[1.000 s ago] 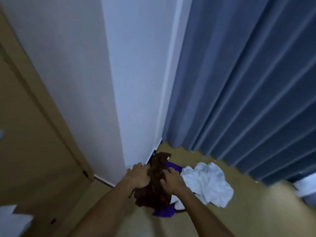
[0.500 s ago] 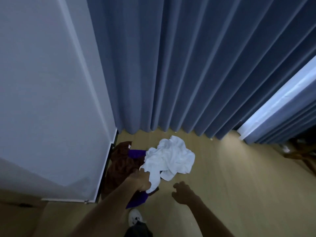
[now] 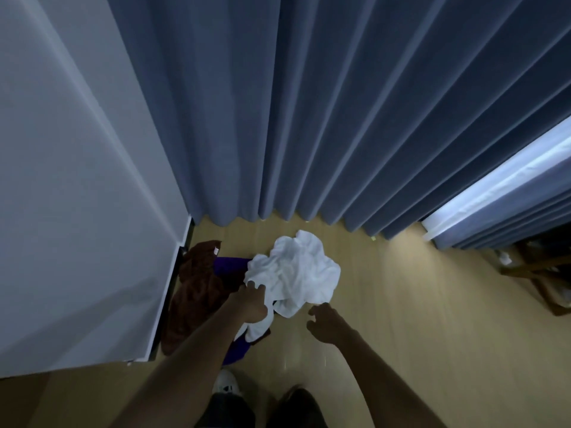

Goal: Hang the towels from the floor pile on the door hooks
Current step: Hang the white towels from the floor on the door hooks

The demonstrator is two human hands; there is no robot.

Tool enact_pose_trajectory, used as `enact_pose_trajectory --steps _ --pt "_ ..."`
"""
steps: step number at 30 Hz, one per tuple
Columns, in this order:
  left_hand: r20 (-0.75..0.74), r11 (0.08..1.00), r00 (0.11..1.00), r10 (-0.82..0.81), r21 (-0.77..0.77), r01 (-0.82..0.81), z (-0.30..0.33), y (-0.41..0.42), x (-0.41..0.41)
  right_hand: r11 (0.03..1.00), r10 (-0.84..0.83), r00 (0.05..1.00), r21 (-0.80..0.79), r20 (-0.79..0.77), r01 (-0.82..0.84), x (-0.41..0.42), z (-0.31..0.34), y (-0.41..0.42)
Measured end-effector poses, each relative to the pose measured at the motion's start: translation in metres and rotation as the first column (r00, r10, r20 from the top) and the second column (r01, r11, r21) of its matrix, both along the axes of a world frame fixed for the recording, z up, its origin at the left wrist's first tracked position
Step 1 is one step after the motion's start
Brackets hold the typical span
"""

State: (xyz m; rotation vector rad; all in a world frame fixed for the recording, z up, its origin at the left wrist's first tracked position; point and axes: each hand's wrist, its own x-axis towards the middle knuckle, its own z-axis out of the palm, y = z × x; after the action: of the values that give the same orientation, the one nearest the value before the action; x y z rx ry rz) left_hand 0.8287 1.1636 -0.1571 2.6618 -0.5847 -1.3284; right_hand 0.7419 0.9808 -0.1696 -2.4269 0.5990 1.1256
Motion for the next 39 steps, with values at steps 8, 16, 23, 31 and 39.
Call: enact_pose_trajectory --steps 8,16,23,31,39 --pt "-0.03 0.989 0.99 0.14 -0.04 -0.141 -0.017 -0.043 0.032 0.977 0.207 0.978 0.051 -0.024 -0.205 0.062 -0.031 -0.057" --pt "0.007 0.877 0.879 0.477 -0.073 -0.476 -0.048 -0.097 0.033 0.903 0.401 0.916 0.18 -0.031 -0.389 0.124 -0.091 -0.124" --pt "-0.177 0.814 0.796 0.579 0.07 -0.577 -0.1 -0.134 0.021 0.862 0.475 0.864 0.286 -0.168 -0.418 0.142 -0.168 -0.154" --pt "-0.152 0.788 0.776 0.612 0.037 -0.615 -0.258 -0.154 0.033 0.895 0.426 0.864 0.265 -0.269 -0.359 0.159 -0.307 -0.16" --pt "-0.205 0.766 0.75 0.629 0.003 -0.643 -0.405 -0.164 0.029 0.91 0.405 0.884 0.192 -0.231 -0.367 0.197 -0.46 -0.164"
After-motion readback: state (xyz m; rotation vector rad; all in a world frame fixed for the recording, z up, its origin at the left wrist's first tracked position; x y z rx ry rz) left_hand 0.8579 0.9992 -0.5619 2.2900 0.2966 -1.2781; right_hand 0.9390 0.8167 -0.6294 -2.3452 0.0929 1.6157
